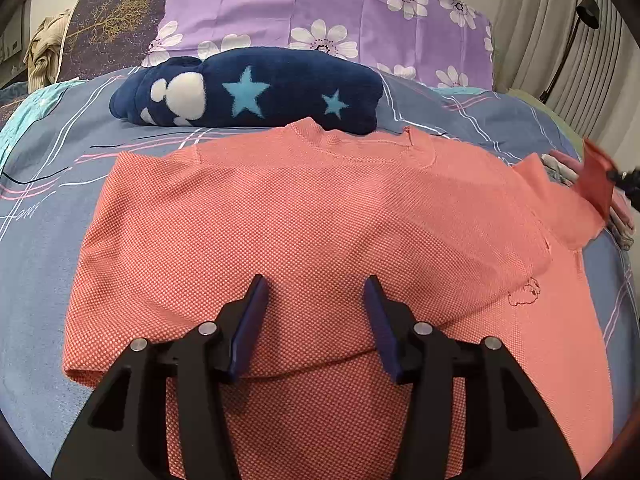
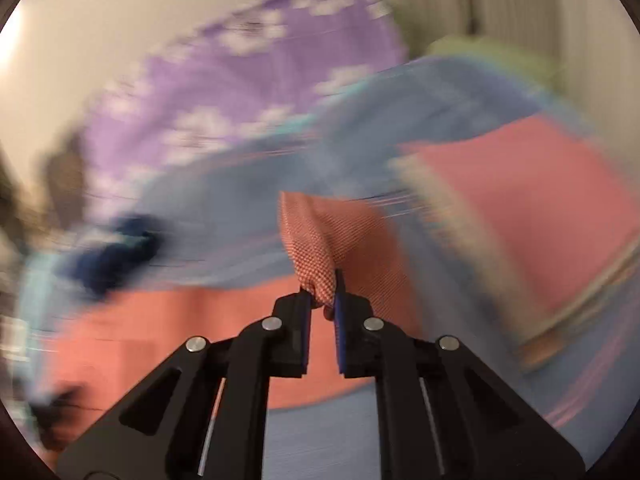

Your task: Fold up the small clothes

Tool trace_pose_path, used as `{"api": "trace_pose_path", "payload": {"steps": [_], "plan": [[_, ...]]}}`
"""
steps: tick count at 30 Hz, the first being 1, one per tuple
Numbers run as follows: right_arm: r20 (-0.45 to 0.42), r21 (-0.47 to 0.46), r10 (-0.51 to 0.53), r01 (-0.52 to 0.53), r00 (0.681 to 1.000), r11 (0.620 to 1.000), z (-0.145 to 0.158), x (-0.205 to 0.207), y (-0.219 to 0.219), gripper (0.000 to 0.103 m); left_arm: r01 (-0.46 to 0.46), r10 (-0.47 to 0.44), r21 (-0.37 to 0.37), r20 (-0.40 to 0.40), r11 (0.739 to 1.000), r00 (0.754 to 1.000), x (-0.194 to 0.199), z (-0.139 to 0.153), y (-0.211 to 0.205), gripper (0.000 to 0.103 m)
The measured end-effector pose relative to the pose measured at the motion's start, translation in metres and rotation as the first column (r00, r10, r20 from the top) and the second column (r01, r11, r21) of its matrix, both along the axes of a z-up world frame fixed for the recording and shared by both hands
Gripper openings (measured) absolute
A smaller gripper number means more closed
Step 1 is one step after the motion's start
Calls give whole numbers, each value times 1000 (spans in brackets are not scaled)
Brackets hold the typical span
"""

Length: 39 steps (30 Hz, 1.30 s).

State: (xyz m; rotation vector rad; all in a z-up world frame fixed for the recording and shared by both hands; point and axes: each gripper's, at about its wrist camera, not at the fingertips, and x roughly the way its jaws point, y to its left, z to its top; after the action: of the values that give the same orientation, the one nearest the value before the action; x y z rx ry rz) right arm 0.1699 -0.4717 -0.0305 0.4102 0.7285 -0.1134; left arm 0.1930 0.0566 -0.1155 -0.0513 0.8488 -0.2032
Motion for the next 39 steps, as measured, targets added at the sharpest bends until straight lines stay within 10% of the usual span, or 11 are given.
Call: {"api": "trace_pose_path", "payload": {"steps": [4,8,11,14,20,26,28,29,30,39], "plan": [[78,216,335,-344,939,914,0,8,107,10,7,-7,-29,-1,1000,1000,0,0,3,54],[31,226,503,-496,864,838,-30,14,194,10,13,-13,-57,-3,998,1000,0,1,6,55],[-73,199,519,-497,852,845,-66,14,226,10,-2,1,-141,-11,990,1000,-2,8,13,54],[-104,172,506,-486,856,857,-82,9,235,10,76,-95,-362,-37,929,995,0,24,10,53],[-76,126,501,-490,862,863,-82,2,238,10,156,-245,-453,-146,878,958,20,26,-47,57],[-53,73,502,-498,863,864,-82,-6,233,11,51,-206,-516,-249,855,946,43,4,-72,63],[-42,79,506,-502,862,861,-84,-6,232,11,70,-223,-515,-241,854,945,48,3,-83,52],[-34,90,508,-503,861,859,-85,-5,231,11,91,-243,-512,-239,854,940,49,3,-89,18],[-27,105,509,-504,860,857,-85,-4,230,12,105,-260,-511,-241,853,935,52,2,-93,6],[28,207,490,-484,871,850,-84,-6,200,35,181,-203,-299,-46,937,978,50,71,-88,5]]}}
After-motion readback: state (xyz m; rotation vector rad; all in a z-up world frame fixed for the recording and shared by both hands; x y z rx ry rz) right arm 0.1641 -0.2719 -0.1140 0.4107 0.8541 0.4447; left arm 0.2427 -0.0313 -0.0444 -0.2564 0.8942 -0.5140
